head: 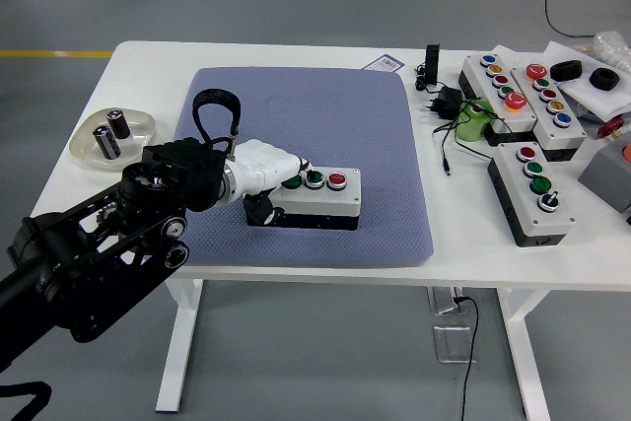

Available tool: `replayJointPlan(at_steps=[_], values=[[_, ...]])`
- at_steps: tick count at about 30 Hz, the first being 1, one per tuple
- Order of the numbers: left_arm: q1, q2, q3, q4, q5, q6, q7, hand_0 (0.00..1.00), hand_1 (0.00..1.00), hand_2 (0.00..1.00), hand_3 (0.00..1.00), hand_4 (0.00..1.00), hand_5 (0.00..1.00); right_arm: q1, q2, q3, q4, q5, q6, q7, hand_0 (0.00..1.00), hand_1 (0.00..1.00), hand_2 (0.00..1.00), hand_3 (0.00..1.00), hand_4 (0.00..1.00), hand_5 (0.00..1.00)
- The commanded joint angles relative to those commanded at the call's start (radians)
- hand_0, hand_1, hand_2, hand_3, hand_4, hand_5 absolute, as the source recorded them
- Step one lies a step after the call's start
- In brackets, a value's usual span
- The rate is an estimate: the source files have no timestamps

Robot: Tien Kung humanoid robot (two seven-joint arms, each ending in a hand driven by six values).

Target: Pick up the button,place it on the desk,press the button,press the button

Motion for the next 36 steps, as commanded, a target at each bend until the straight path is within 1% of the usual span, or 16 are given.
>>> replayJointPlan(at_steps=[1, 7, 12, 13, 18, 20, 24, 25, 30, 31, 36], values=[[0.000, 0.000, 0.001, 0.001, 0.000, 0.000, 0.000, 0.069, 0.059, 0.080, 0.679, 0.642, 0.002, 0.000, 0.000, 0.000, 0.000, 0.001, 0.000, 0.000, 0.652, 0.566, 0.600, 0.639, 0.257, 0.260], [0.001, -0.001, 0.007, 0.006, -0.002, 0.000, 0.000, 0.068, 0.059, 0.080, 0.668, 0.640, 0.002, -0.002, 0.000, -0.002, 0.000, 0.003, -0.001, -0.001, 0.652, 0.566, 0.599, 0.639, 0.257, 0.260], [0.004, -0.001, -0.004, -0.009, -0.007, 0.000, -0.005, 0.068, 0.059, 0.080, 0.668, 0.640, 0.002, -0.004, 0.000, -0.001, 0.000, 0.003, -0.001, -0.001, 0.652, 0.566, 0.599, 0.639, 0.257, 0.260], [0.005, -0.001, -0.011, -0.016, -0.011, 0.000, -0.006, 0.069, 0.060, 0.080, 0.714, 0.643, 0.002, -0.004, 0.000, -0.001, 0.000, 0.003, -0.001, -0.001, 0.650, 0.566, 0.599, 0.639, 0.257, 0.259], [0.007, -0.001, -0.048, -0.052, -0.018, 0.000, -0.014, 0.069, 0.060, 0.080, 0.714, 0.643, 0.002, -0.007, 0.000, -0.004, 0.000, 0.006, -0.002, -0.001, 0.650, 0.566, 0.599, 0.639, 0.257, 0.259], [0.007, -0.001, -0.061, -0.066, -0.021, 0.000, -0.016, 0.066, 0.057, 0.079, 0.732, 0.645, 0.002, -0.008, 0.000, -0.004, 0.000, 0.006, -0.001, -0.001, 0.651, 0.566, 0.600, 0.639, 0.257, 0.259], [0.007, -0.002, -0.074, -0.086, -0.034, 0.000, -0.023, 0.066, 0.057, 0.079, 0.732, 0.645, 0.002, -0.009, -0.001, -0.005, 0.000, 0.007, -0.001, -0.001, 0.651, 0.566, 0.600, 0.639, 0.257, 0.259], [0.008, -0.003, -0.073, -0.089, -0.040, 0.000, -0.026, 0.068, 0.056, 0.079, 0.751, 0.644, 0.002, -0.010, -0.001, -0.005, 0.000, 0.006, -0.001, 0.000, 0.651, 0.566, 0.600, 0.639, 0.257, 0.260], [0.003, -0.011, -0.049, -0.078, -0.062, 0.000, -0.045, 0.068, 0.056, 0.079, 0.751, 0.644, 0.002, -0.007, 0.000, -0.005, 0.000, 0.006, 0.000, 0.000, 0.651, 0.566, 0.600, 0.639, 0.257, 0.260], [0.002, -0.014, -0.042, -0.070, -0.065, 0.000, -0.048, 0.073, 0.059, 0.085, 0.812, 0.643, 0.002, -0.006, 0.000, -0.006, 0.000, 0.007, 0.000, 0.000, 0.651, 0.566, 0.599, 0.639, 0.257, 0.259], [-0.004, -0.029, -0.027, -0.041, -0.069, 0.000, -0.049, 0.073, 0.059, 0.085, 0.812, 0.643, 0.002, -0.004, 0.000, -0.006, 0.000, 0.008, 0.000, 0.000, 0.651, 0.566, 0.599, 0.639, 0.257, 0.259]])
